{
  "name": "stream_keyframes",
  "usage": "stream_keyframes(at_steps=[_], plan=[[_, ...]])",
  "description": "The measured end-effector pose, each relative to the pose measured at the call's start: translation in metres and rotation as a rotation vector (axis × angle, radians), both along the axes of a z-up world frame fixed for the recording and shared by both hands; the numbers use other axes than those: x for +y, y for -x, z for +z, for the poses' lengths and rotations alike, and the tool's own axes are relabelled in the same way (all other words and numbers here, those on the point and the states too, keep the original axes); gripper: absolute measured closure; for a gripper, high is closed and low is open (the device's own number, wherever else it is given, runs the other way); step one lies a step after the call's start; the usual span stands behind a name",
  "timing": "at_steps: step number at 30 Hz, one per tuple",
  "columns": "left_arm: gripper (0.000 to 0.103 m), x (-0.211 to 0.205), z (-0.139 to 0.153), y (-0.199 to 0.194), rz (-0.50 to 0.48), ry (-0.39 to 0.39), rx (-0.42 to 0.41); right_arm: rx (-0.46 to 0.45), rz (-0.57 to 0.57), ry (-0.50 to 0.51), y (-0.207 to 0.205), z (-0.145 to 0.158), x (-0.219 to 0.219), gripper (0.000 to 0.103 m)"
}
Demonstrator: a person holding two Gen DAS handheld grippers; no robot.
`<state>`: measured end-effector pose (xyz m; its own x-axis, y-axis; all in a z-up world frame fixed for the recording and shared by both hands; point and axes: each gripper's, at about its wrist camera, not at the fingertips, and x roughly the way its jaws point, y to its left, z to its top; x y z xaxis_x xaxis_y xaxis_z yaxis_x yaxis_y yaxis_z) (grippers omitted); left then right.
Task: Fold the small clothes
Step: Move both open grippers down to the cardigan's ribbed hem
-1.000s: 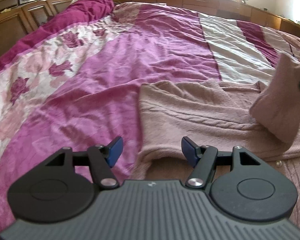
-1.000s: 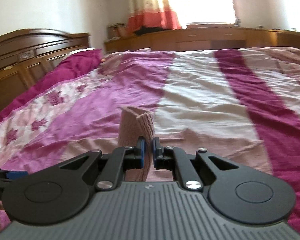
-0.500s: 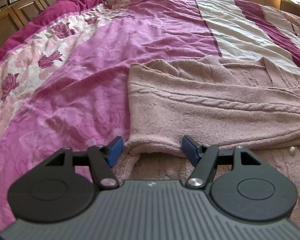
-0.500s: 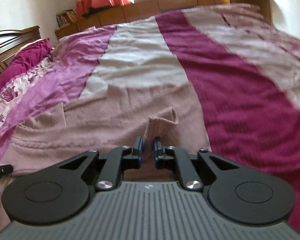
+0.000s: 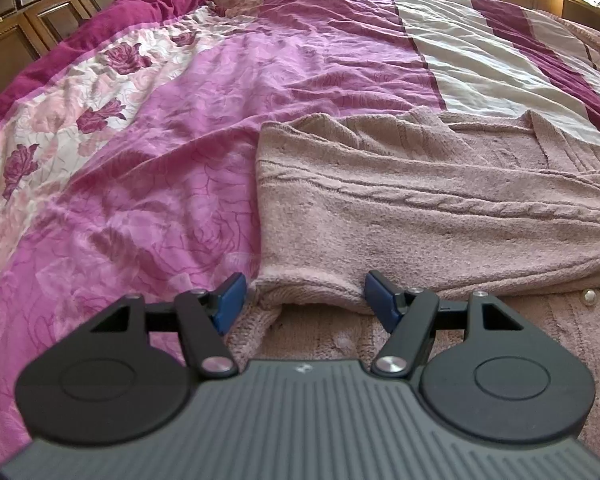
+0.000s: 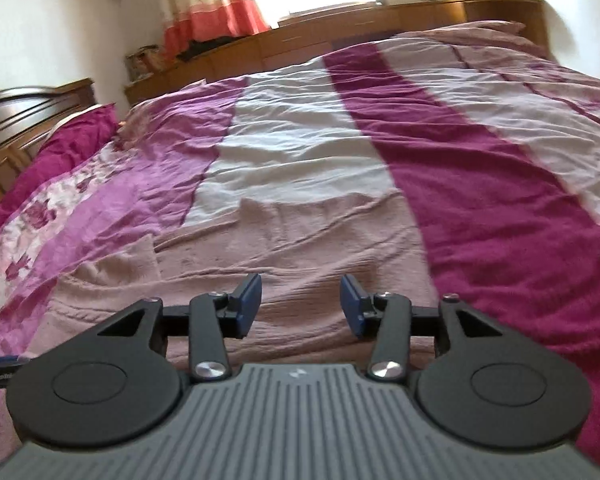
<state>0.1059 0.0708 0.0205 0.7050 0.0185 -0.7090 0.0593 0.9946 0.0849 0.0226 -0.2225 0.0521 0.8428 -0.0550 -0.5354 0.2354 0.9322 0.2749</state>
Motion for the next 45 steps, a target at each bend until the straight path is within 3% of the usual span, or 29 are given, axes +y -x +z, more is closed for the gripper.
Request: stream_keyframes(at_steps=[5, 10, 16, 25, 38, 45], plan=[[0.03, 0.001, -0.001, 0.0, 0.004, -0.001, -0.001, 0.126, -0.02, 0.074, -0.016, -0.021, 0.005, 0.051], [0.029, 0.002, 0.0, -0.002, 0.009, 0.005, 0.002, 0.119, 0.001, 0.077, -0.014, -0.028, 0.002, 0.05], [0.031, 0.006, 0.008, 0.006, 0.001, 0.0, 0.008, 0.098, -0.003, 0.006, 0.001, -0.014, -0.007, 0.039], [0.031, 0.02, 0.026, 0.035, 0.011, -0.007, -0.003, 0.084, 0.045, -0.049, 0.038, 0.007, -0.013, 0.033], [0.031, 0.043, 0.036, 0.083, 0.013, -0.05, 0.01, 0.141, 0.123, -0.092, 0.088, 0.017, -0.012, 0.029], [0.031, 0.054, 0.033, 0.1, 0.023, -0.007, 0.042, 0.182, 0.137, -0.085, 0.111, 0.014, -0.012, 0.028]])
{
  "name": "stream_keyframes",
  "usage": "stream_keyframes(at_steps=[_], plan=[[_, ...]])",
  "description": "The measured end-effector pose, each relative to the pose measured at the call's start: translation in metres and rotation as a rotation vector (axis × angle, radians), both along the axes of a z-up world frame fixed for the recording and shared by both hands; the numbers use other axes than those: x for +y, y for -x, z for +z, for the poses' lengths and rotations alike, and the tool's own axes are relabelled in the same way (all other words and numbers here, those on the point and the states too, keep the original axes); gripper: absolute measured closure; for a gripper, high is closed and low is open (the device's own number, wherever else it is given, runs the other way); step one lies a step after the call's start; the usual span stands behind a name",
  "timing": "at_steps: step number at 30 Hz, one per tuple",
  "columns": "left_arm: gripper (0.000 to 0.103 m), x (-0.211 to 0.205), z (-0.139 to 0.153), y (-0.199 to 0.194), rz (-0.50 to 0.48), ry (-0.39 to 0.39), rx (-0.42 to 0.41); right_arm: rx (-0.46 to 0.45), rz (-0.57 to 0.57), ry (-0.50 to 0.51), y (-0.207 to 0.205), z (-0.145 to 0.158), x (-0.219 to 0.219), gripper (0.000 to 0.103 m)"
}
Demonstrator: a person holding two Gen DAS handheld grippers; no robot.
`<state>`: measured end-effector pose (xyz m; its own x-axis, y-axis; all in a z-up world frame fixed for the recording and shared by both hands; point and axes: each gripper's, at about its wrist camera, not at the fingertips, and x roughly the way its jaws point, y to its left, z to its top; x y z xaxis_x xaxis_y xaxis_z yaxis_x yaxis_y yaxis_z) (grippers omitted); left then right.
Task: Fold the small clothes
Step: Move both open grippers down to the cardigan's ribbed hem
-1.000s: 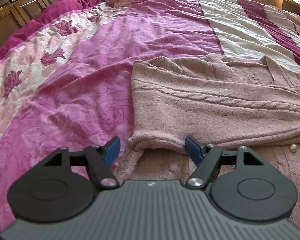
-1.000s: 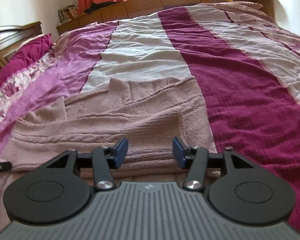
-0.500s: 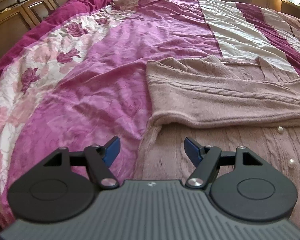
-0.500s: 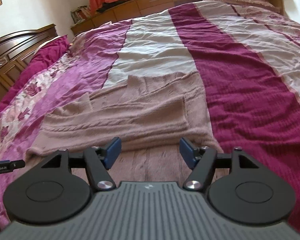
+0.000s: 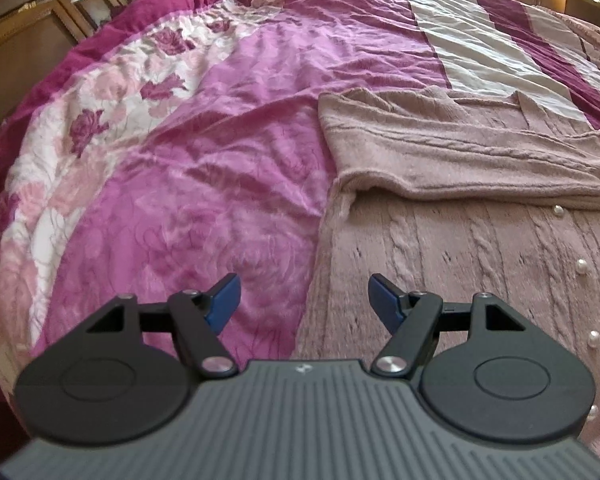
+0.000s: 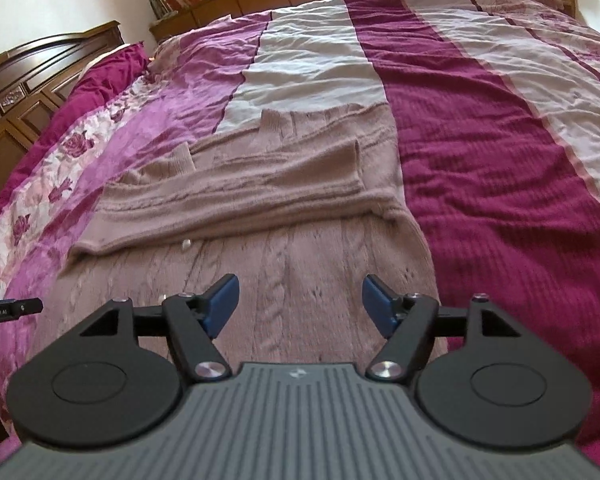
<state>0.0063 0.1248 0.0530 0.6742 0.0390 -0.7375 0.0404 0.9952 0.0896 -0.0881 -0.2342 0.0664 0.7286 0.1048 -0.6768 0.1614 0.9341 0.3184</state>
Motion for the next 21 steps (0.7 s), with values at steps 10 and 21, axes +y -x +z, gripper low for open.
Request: stream_keyframes(at_steps=[10, 21], plan=[[0.031, -0.003, -0.004, 0.019, -0.035, 0.042, 0.018, 0.047, -0.006, 0.007, 0.03, -0.009, -0.006, 0.028], [0.031, -0.006, -0.015, 0.034, -0.062, 0.056, 0.067, 0.091, -0.002, 0.023, 0.054, -0.021, -0.012, 0.022]])
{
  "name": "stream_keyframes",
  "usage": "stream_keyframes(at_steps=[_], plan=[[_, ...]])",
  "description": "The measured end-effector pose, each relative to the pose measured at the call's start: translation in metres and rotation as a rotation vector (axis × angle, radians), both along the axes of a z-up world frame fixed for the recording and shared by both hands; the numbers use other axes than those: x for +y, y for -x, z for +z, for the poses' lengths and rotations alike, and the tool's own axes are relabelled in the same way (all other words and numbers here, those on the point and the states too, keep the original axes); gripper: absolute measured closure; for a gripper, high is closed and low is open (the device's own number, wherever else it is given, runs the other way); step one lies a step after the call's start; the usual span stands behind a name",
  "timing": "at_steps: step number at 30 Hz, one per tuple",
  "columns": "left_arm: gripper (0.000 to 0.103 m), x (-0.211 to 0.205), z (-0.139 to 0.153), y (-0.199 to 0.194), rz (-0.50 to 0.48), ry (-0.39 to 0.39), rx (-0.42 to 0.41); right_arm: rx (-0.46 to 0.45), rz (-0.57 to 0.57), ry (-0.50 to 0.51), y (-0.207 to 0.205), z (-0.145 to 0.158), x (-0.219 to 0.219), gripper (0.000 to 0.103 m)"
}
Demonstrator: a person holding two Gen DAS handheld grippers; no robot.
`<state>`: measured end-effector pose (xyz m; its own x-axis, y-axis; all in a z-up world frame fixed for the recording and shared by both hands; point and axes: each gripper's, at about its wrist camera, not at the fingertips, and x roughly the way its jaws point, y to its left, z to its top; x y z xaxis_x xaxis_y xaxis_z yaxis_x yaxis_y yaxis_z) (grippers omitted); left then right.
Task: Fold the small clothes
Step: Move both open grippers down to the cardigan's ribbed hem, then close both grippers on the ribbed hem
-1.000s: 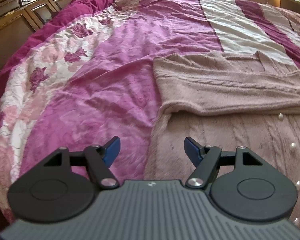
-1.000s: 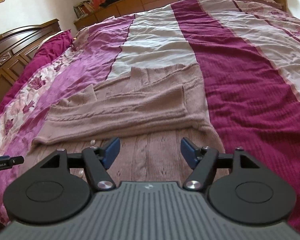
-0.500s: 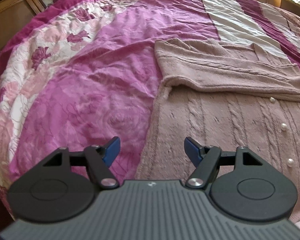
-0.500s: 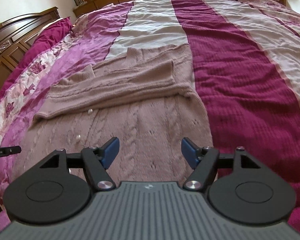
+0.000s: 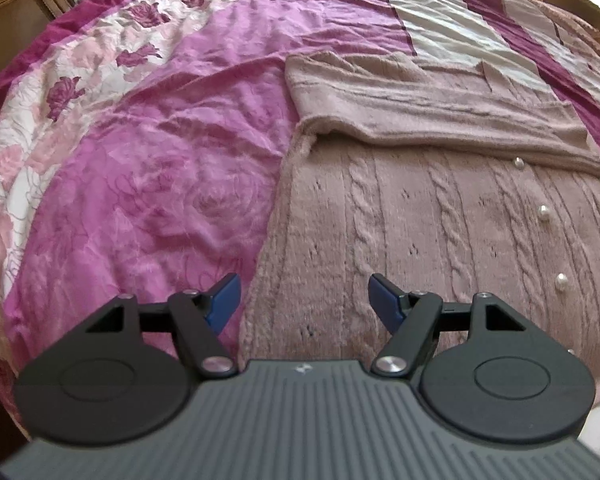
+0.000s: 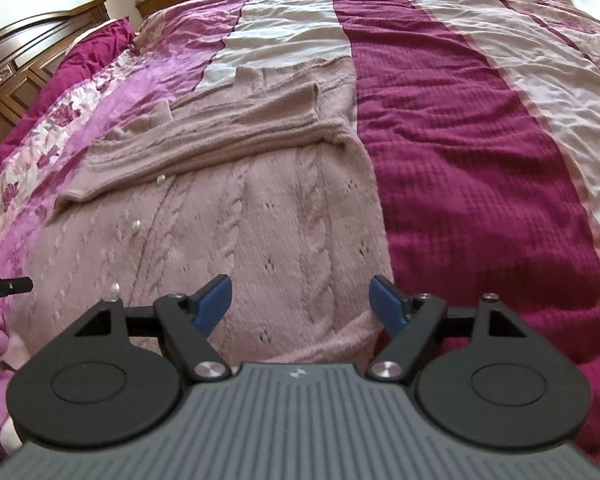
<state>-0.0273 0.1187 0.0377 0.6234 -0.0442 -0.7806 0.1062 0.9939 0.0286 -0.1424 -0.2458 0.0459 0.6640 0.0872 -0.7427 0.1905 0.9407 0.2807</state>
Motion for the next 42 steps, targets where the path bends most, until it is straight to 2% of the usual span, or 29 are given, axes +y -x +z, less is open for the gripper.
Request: stream_keyframes(at_steps=[7, 14, 17, 22, 29, 31, 32, 34, 35, 36, 37, 39, 42], plan=[[0.031, 0.001, -0.007, 0.005, -0.004, -0.01, 0.029, 0.025, 0.013, 0.032, 0.007, -0.004, 0.004, 0.021], [0.031, 0.005, -0.009, 0.007, 0.006, -0.052, 0.041, 0.031, -0.039, 0.039, 0.009, -0.002, -0.007, 0.021], [0.031, 0.009, -0.013, 0.007, 0.009, -0.032, 0.061, 0.063, -0.048, -0.003, 0.006, -0.009, -0.013, 0.021], [0.032, 0.012, -0.019, 0.005, 0.009, 0.072, 0.104, 0.093, -0.042, -0.08, 0.002, -0.023, -0.015, 0.021], [0.035, 0.008, -0.021, 0.005, -0.031, 0.084, 0.092, 0.084, 0.002, -0.147, -0.004, -0.028, -0.016, 0.024], [0.04, 0.006, -0.021, 0.005, -0.035, 0.079, 0.087, 0.08, 0.011, -0.13, -0.004, -0.028, -0.014, 0.034], [0.045, 0.006, -0.02, 0.006, -0.036, 0.075, 0.083, 0.078, 0.015, -0.124, -0.004, -0.028, -0.014, 0.037], [0.058, 0.005, -0.018, 0.006, -0.037, 0.078, 0.075, 0.071, 0.021, -0.123, -0.003, -0.029, -0.014, 0.051], [0.067, 0.005, -0.018, 0.005, -0.036, 0.085, 0.073, 0.067, 0.022, -0.127, -0.003, -0.03, -0.015, 0.055], [0.082, 0.005, -0.016, 0.005, -0.036, 0.094, 0.07, 0.063, 0.022, -0.132, -0.002, -0.03, -0.016, 0.062], [0.086, 0.005, -0.015, 0.004, -0.04, 0.117, 0.07, 0.055, 0.024, -0.143, -0.001, -0.03, -0.018, 0.071], [0.087, 0.004, -0.013, 0.004, -0.044, 0.173, 0.068, 0.035, 0.026, -0.181, 0.0, -0.031, -0.02, 0.08], [0.087, -0.001, -0.006, 0.005, -0.053, 0.203, 0.031, -0.011, 0.016, -0.237, 0.001, -0.029, -0.026, 0.09]])
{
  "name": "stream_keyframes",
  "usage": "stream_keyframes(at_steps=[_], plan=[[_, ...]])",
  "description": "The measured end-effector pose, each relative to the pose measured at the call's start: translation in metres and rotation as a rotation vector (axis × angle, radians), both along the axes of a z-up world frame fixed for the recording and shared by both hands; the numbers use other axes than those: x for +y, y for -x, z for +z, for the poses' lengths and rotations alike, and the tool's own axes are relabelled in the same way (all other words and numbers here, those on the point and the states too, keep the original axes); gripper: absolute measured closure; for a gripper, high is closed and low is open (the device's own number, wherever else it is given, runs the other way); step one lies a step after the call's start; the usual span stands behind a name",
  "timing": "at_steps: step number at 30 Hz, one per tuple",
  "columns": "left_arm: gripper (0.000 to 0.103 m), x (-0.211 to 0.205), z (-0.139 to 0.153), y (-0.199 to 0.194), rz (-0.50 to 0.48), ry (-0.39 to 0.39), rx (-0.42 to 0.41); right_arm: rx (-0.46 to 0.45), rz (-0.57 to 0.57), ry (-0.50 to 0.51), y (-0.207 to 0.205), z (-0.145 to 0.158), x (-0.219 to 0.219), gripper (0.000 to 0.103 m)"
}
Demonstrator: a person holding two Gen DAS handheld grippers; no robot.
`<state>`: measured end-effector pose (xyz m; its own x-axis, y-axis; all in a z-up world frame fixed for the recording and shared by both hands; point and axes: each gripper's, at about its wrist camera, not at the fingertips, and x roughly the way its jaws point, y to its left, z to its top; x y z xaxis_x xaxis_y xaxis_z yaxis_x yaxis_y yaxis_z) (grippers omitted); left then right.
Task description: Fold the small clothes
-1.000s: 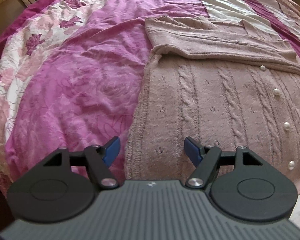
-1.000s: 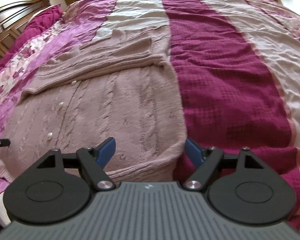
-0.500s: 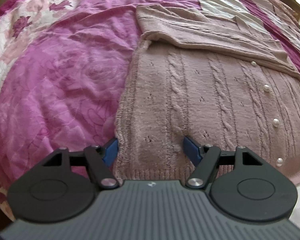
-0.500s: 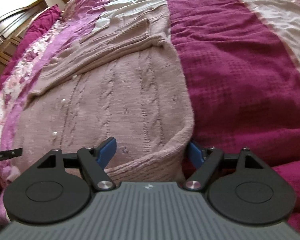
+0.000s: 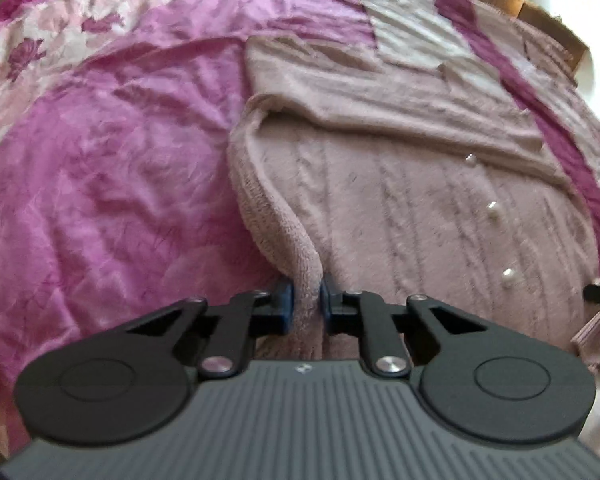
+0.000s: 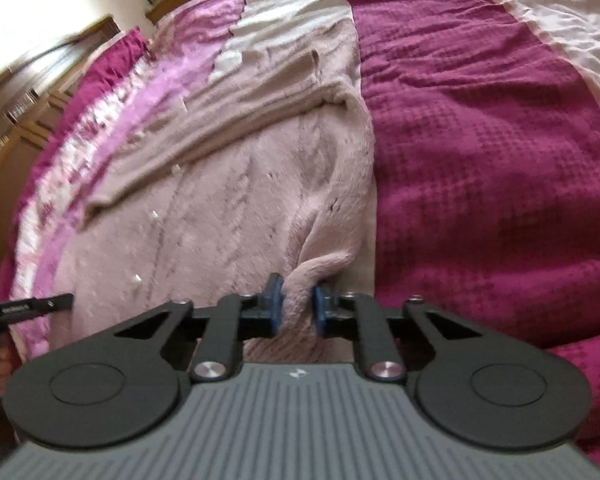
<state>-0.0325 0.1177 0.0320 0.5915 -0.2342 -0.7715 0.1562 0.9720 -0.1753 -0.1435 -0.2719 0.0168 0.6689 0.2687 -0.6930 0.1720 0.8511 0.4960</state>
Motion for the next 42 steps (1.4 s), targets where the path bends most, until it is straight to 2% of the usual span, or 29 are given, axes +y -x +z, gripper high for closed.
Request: stream_keyframes(at_steps=[7, 12, 15, 20, 24, 29, 32, 38, 42], plan=[[0.088, 0.007, 0.027, -0.011, 0.052, 0.149, -0.093, -0.149, -0.07, -0.172, -0.004, 0.014, -0.022, 0.092], [0.088, 0.006, 0.042, -0.03, 0.091, 0.185, -0.169, -0.255, -0.132, -0.192, -0.023, 0.026, -0.037, 0.093], [0.088, 0.002, 0.045, -0.043, 0.117, 0.196, -0.202, -0.286, -0.179, -0.213, -0.036, 0.027, -0.048, 0.093], [0.088, 0.002, 0.043, -0.068, 0.166, 0.242, -0.209, -0.31, -0.24, -0.216, -0.059, 0.025, -0.061, 0.093], [0.088, -0.002, 0.032, -0.088, 0.187, 0.202, -0.212, -0.293, -0.284, -0.191, -0.078, 0.013, -0.067, 0.093], [0.088, -0.006, 0.004, -0.111, 0.223, 0.133, -0.164, -0.224, -0.335, -0.165, -0.098, -0.017, -0.071, 0.093], [0.086, -0.009, -0.007, -0.115, 0.218, 0.1, -0.152, -0.217, -0.342, -0.141, -0.103, -0.027, -0.07, 0.093], [0.083, -0.015, -0.004, -0.11, 0.183, 0.049, -0.167, -0.205, -0.332, -0.1, -0.106, -0.021, -0.063, 0.092], [0.071, -0.012, 0.001, -0.101, 0.166, 0.048, -0.151, -0.197, -0.313, -0.088, -0.1, -0.011, -0.059, 0.078]])
